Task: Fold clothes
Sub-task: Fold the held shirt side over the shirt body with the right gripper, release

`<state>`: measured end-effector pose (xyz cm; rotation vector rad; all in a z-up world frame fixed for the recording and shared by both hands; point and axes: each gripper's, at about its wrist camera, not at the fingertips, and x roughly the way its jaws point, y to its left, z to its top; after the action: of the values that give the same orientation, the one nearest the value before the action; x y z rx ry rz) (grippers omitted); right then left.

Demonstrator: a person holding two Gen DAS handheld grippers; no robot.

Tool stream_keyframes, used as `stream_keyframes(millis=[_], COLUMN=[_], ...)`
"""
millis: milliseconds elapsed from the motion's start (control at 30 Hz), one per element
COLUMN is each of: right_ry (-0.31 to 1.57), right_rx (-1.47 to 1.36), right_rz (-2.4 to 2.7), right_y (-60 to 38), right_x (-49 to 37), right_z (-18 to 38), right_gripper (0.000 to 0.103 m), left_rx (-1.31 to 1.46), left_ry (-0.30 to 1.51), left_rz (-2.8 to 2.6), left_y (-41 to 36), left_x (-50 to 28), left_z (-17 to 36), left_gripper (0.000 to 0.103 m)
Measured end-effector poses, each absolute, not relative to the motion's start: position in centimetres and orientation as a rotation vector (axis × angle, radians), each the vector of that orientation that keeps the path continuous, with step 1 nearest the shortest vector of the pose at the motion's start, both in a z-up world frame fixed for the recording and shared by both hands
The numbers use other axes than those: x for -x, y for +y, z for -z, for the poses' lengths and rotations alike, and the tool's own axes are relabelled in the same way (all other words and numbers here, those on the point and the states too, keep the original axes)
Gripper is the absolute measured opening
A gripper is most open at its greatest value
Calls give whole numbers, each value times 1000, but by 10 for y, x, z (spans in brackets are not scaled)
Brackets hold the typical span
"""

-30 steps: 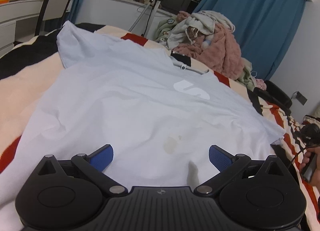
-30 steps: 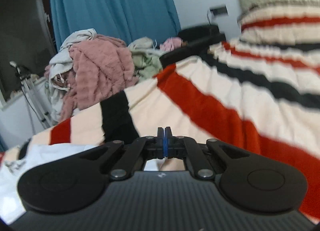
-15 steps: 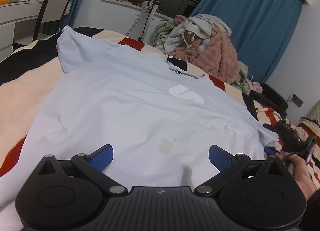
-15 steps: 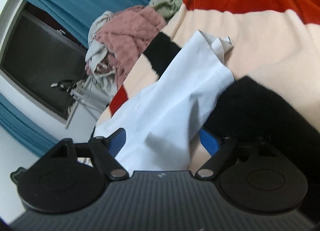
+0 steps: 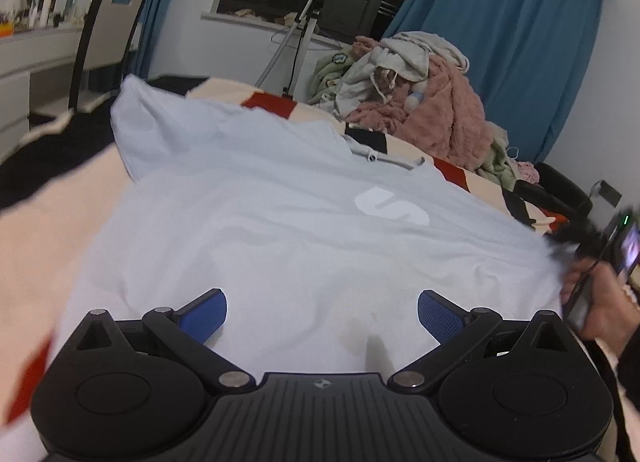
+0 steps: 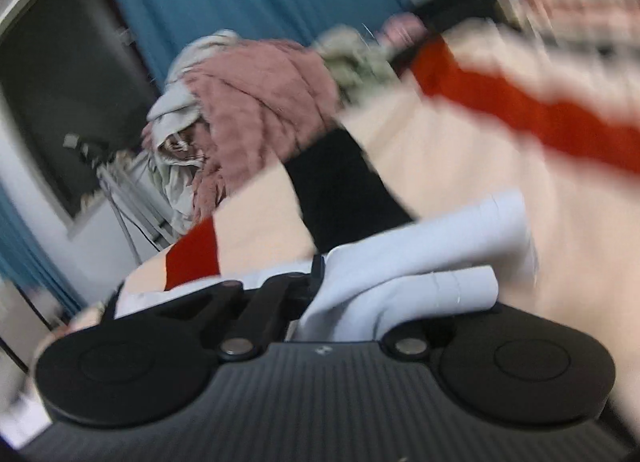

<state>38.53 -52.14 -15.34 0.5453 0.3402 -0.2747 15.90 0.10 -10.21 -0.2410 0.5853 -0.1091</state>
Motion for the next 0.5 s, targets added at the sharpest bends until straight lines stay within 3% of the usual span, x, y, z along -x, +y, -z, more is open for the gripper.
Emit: stream_keyframes(millis=[267,500], right_ry=[275,329], right_rx=[-5,235], right_rz=[384,295], right_y=[-393,-239], right_x=[-395,-444], right_z=[39,32], right_gripper=[7,7], left_rx=[133,125], left_ry=[529,505], left_rz=[82,17], left_y=[38,80], left_x=[-140,-138], left_z=[62,54], left_gripper=[103,103])
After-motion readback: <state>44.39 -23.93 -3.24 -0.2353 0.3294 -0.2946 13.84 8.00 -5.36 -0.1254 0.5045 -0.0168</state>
